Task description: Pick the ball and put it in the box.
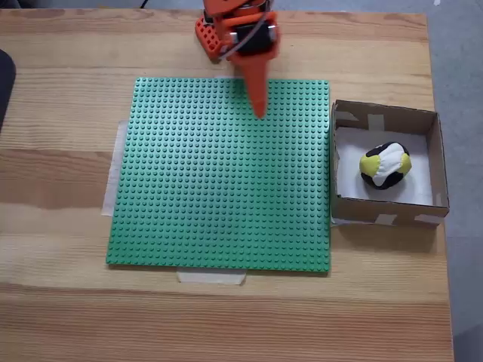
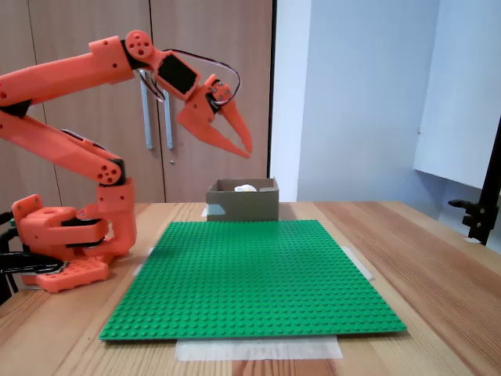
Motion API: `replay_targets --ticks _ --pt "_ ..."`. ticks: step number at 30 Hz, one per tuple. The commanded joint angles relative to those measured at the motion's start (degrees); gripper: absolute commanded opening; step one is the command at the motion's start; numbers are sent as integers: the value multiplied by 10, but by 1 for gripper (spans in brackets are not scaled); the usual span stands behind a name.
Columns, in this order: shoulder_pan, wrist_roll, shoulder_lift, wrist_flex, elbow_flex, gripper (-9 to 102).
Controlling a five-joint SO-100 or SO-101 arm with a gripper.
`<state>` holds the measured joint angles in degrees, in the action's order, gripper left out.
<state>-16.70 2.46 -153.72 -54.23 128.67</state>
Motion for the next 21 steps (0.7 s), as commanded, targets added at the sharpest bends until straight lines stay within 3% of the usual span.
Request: replay_targets --ticks 1,21 --pt "33 3 -29 15 7 -1" --pt "88 0 -243 51 282 -1"
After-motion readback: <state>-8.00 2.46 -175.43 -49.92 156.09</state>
